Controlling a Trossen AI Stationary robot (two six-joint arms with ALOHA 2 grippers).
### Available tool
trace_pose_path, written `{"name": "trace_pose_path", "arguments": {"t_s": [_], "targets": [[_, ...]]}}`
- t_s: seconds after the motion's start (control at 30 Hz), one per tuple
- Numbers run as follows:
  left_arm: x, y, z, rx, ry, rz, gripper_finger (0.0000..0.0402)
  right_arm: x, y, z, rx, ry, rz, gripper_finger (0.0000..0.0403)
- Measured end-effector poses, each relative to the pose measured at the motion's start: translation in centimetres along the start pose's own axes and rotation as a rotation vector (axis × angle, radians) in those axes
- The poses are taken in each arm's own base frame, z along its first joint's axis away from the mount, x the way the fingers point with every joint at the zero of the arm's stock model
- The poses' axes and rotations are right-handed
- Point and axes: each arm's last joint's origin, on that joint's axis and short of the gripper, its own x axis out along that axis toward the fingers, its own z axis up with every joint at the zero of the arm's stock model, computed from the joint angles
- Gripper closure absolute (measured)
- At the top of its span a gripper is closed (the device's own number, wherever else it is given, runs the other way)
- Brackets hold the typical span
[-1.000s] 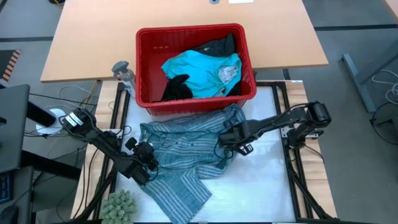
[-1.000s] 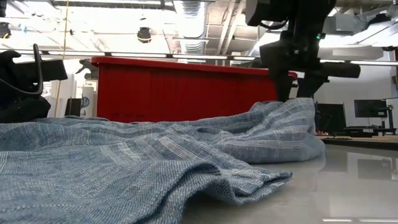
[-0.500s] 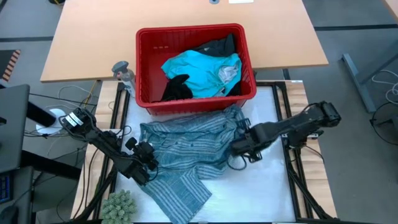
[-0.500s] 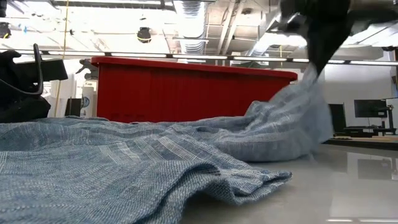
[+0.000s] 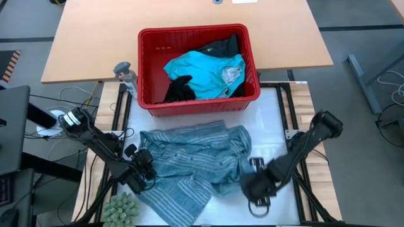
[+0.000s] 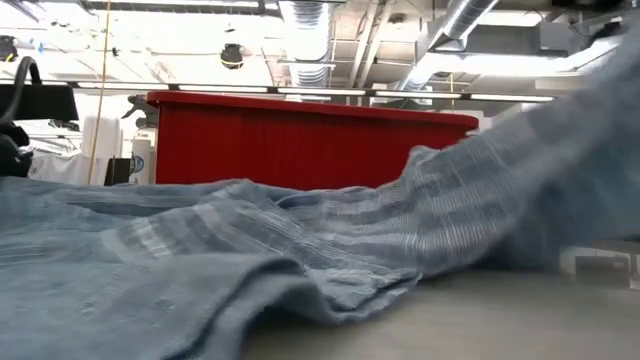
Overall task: Fold Laundry from Bin
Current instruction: Fold the patterned blue shirt
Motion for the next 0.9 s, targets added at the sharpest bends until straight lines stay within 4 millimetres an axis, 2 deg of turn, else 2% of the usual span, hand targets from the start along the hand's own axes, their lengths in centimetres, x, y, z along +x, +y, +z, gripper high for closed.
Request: {"name": "trace_pose_path", "arguments": {"t_s": [0.1,0.2,0.33,0.47,0.57,0.63,0.7,0.8,0.9], "targets": [[-0.2,0.0,0.0,0.005,0.026,-0.008,0.0255,2.6,1.8,-0.3,0.018,0.057,-0.044,0.0367],[-0.2,0.0,0.0,0.01,0.039,-0.009,0.0255,4.7,2.7,-1.1,0.06,0.16,-0.11,0.032],[-0.2,0.0,0.0,0.024,0.038,-0.009,0.0255,5.5,3.4,-2.6,0.185,0.241,-0.216,0.0251],[-0.2,0.0,0.0,0.025,0.034,-0.009,0.0255,4.5,4.6,-4.3,0.26,0.186,-0.219,0.0185],[-0.2,0.0,0.0,0.024,0.009,-0.009,0.0255,2.5,4.1,-5.4,0.35,-0.051,-0.372,0.0154],[-0.2,0.0,0.1,0.02,-0.006,-0.014,0.0255,1.3,3.3,-5.4,0.473,-0.261,-0.443,0.0147],[-0.2,-0.1,0.1,0.011,-0.009,-0.017,0.0255,0.3,2.3,-5.0,0.608,-0.369,-0.458,0.0145],[-0.2,-0.1,0.1,-0.008,-0.012,-0.024,0.0255,-0.4,1.0,-4.3,0.75,-0.406,-0.455,0.0144],[-0.2,-0.3,0.1,-0.012,-0.017,-0.038,0.0255,0.4,0.5,-3.4,0.804,-0.397,-0.494,0.0143]]}}
